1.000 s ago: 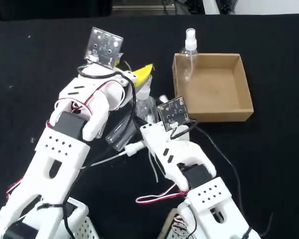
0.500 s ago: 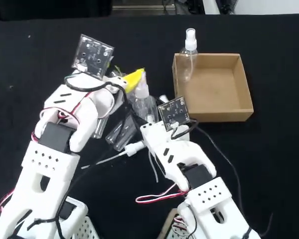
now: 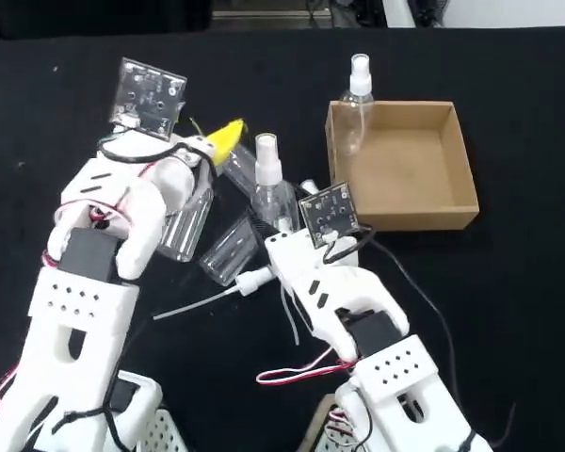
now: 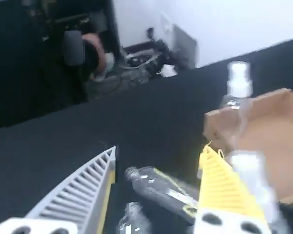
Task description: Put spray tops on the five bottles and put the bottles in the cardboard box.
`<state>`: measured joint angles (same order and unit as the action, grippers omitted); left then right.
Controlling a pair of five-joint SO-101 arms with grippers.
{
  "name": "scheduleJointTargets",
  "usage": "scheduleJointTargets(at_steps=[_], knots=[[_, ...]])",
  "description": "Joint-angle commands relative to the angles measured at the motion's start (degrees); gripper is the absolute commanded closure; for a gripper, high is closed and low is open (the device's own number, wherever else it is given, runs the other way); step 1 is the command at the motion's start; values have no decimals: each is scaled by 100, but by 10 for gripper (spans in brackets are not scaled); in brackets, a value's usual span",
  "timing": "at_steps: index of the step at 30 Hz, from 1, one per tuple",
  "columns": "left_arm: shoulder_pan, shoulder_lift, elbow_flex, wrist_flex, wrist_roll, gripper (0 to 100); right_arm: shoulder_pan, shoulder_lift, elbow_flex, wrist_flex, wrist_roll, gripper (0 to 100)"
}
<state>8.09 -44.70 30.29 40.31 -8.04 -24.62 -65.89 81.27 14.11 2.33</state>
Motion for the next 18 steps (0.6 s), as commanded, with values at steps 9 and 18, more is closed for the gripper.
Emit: scheduleJointTargets(at_steps=[9, 18], knots=[[-646, -158, 2114, -360, 35, 736, 1099, -1842, -215, 677, -53, 988], [-145, -158, 4101, -2708, 44, 736, 2418, -1657, -462, -9, -26, 987]])
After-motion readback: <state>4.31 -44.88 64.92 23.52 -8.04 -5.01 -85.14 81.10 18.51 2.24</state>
